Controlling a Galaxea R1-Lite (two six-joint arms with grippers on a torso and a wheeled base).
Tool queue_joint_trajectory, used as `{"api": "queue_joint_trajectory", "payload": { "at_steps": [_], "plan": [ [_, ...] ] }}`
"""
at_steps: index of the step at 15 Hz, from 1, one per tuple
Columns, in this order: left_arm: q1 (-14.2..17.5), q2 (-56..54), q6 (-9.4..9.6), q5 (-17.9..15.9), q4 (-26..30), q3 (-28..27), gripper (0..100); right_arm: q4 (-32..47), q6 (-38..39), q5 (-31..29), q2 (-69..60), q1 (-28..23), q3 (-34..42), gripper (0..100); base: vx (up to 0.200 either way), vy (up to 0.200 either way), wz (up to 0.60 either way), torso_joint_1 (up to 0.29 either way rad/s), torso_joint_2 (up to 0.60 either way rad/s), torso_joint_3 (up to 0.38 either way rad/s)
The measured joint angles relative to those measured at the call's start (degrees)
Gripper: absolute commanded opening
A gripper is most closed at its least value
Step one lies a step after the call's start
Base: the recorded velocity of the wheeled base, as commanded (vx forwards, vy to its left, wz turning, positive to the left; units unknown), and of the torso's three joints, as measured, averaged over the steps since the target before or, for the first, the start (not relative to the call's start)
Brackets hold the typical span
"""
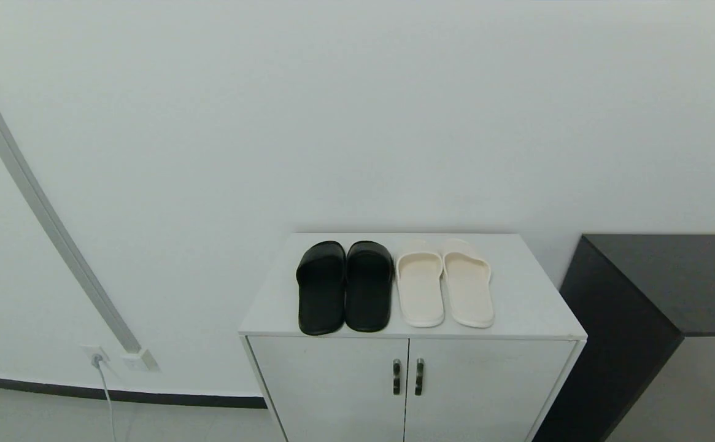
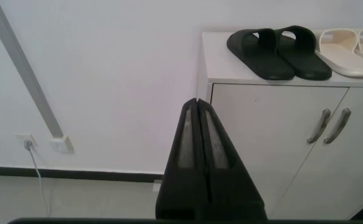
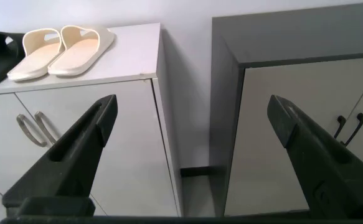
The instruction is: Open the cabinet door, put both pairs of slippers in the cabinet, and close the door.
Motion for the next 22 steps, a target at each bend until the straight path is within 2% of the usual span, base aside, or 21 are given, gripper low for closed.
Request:
{"api": "queue_joint_trajectory", "payload": {
  "at_steps": [9, 12, 14, 17, 22],
  "plan": [
    [0.0, 0.0, 0.05, -0.8, 0.0, 0.0, 0, 0.0, -0.9, 0.7, 0.2, 0.1, -0.9, 100, 0.0, 0.0, 0.0, 0.0, 0.0, 0.0],
    [0.0, 0.0, -0.37, -0.8, 0.0, 0.0, 0, 3.9, 3.1, 1.0, 4.7, 1.2, -9.9, 100, 0.0, 0.0, 0.0, 0.0, 0.0, 0.0],
    [0.0, 0.0, -0.33, -0.8, 0.0, 0.0, 0, 5.9, 3.4, 3.3, 10.8, 2.5, -11.8, 100, 0.0, 0.0, 0.0, 0.0, 0.0, 0.0],
    [0.0, 0.0, -0.17, -0.8, 0.0, 0.0, 0, -0.5, 3.4, 5.8, 21.2, 4.0, -10.9, 100, 0.0, 0.0, 0.0, 0.0, 0.0, 0.0],
    [0.0, 0.0, -0.04, -0.9, 0.0, 0.0, 0, -18.3, 3.3, 6.7, 43.2, 8.4, -10.8, 100, 0.0, 0.0, 0.0, 0.0, 0.0, 0.0]
  ]
}}
